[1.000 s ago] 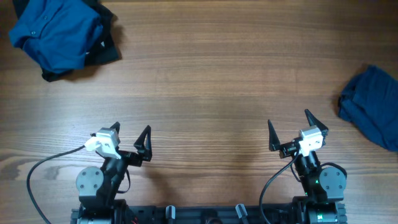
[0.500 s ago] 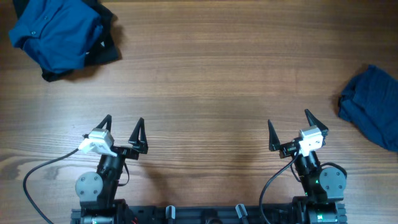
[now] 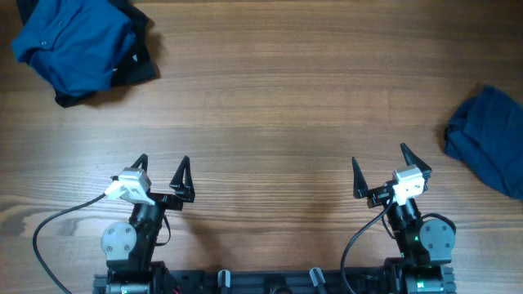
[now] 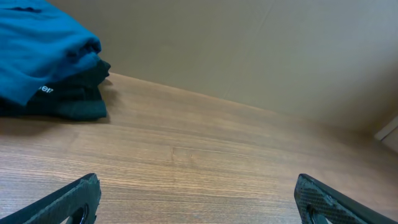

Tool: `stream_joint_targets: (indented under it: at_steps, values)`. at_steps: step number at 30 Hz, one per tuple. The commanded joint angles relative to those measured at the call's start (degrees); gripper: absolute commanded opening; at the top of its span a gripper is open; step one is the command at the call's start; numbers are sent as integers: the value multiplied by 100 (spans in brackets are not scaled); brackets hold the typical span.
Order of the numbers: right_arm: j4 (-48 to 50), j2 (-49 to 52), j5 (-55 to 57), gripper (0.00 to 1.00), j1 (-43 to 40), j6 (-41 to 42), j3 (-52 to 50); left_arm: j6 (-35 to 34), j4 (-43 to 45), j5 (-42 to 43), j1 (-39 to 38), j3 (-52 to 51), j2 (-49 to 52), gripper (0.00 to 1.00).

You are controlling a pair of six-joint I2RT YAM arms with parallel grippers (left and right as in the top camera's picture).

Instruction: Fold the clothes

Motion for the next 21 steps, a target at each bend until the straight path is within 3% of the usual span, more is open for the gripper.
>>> stream_joint_targets:
  at_steps: [1, 21]
  values:
    - [24, -72, -48, 100, -26, -74, -7, -66, -20, -98, 50, -35, -59, 100]
    - [24, -72, -48, 100, -26, -70, -7, -68, -17, -98, 140, -35, -57, 100]
